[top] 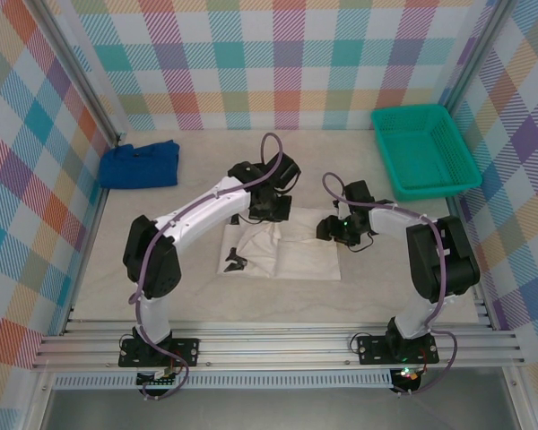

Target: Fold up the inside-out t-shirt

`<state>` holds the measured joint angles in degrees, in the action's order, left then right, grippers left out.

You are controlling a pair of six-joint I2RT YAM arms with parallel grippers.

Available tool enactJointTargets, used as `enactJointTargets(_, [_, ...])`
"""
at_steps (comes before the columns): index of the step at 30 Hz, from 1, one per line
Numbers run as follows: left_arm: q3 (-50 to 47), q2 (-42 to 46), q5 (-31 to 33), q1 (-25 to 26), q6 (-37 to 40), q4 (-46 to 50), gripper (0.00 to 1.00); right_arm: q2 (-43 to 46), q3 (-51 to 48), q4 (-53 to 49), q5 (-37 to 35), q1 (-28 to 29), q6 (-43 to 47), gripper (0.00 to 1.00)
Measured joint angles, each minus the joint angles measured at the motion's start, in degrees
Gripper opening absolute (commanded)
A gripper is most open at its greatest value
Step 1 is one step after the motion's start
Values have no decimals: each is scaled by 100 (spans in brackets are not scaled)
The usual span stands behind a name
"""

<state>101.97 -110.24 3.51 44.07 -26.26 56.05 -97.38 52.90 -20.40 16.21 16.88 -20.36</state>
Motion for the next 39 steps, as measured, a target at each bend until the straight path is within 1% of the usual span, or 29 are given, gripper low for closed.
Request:
enactJointTargets(7, [70, -446, -295, 0, -269, -483, 0, 2, 0, 0, 39, 0, -2, 57])
enactJointTargets(9, [68, -540, -382, 0, -358, -638, 8, 4, 0, -9, 33, 0, -2, 57])
enactJointTargets(12, [55, -678, -605, 0, -520, -931, 27, 83, -20, -66, -85, 0, 4, 57])
enactJointTargets(13, [42, -723, -717, 0, -597, -1054, 33, 160, -57, -92, -149, 0, 4, 58])
enactJointTargets(16, [-9, -796, -1080, 0, -717, -1421, 47, 511, -179, -245, -382, 0, 2, 58])
enactJointTargets(18, [-9, -811, -1346, 0, -702, -1622, 54, 813, -254, -341, -599, 0, 2, 59])
enactJointTargets(20, [2, -811, -1580, 0, -605, -1738, 60, 1150, -350, -407, -824, 0, -2, 59])
enactJointTargets(22, [-2, -782, -1670, -4, -431, -1790, 66, 1567, -496, -455, -1049, 0, -7, 60])
enactJointTargets(23, [-72, -726, -1674, -24, -354, -1843, 68, 1740, -560, -455, -1099, 0, -4, 60])
enactJointTargets(26, [-911, -55, -1582, -125, -201, -2135, 74, 2234, -723, -337, -1049, 0, 33, 62])
enactJointTargets(28, [-1803, 739, -1502, -297, -201, -2328, 76, 2363, -737, -96, -859, 24, 105, 64])
enactJointTargets(30, [-2546, 1451, -1480, -555, -264, -2459, 77, 2247, -658, 129, -702, 118, 192, 65])
enactJointTargets(32, [-3130, 1956, -1486, -793, -365, -2632, 77, 1891, -378, 240, -608, 319, 330, 68])
enactJointTargets(34, [-3633, 2192, -1526, -966, -529, -2907, 77, 1403, 11, 385, -603, 595, 549, 70])
enactJointTargets(39, [-4572, 2063, -1956, -881, -1014, -3751, 77, 363, 874, 586, -518, 990, 1051, 73])
